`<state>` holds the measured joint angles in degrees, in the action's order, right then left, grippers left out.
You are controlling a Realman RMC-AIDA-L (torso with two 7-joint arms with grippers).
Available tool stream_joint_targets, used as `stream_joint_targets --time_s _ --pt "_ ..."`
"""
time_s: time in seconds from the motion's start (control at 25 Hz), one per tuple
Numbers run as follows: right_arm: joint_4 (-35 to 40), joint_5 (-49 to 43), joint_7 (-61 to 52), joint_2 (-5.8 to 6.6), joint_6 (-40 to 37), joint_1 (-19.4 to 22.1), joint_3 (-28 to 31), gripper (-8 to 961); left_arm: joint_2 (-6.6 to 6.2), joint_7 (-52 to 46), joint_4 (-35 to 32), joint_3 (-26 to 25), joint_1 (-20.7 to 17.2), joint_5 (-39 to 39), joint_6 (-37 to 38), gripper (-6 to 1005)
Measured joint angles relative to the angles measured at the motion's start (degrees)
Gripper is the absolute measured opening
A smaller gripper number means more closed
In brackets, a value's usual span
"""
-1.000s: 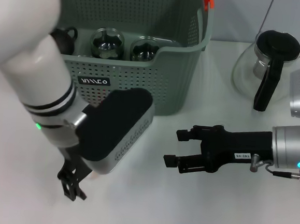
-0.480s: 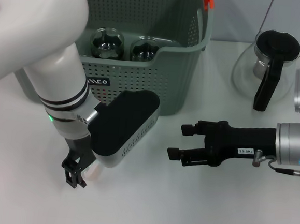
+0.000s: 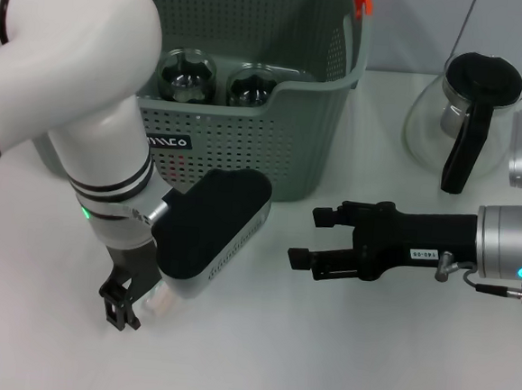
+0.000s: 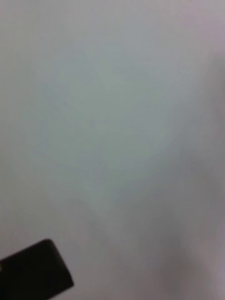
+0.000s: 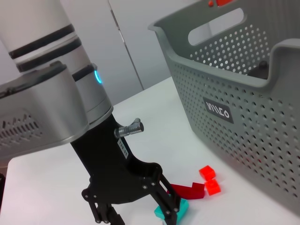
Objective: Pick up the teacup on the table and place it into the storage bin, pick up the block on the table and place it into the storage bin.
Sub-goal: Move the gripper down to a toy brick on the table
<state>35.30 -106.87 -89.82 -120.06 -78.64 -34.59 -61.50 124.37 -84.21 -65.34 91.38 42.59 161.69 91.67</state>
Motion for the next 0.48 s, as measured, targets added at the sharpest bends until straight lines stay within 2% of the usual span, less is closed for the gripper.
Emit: stream_joint_targets --time_s 0.48 --pt "-0.21 0.18 0.31 -0.10 0.15 -0.04 -0.03 915 0.17 -0.20 1.00 2.06 -0.06 0.09 -0.71 699"
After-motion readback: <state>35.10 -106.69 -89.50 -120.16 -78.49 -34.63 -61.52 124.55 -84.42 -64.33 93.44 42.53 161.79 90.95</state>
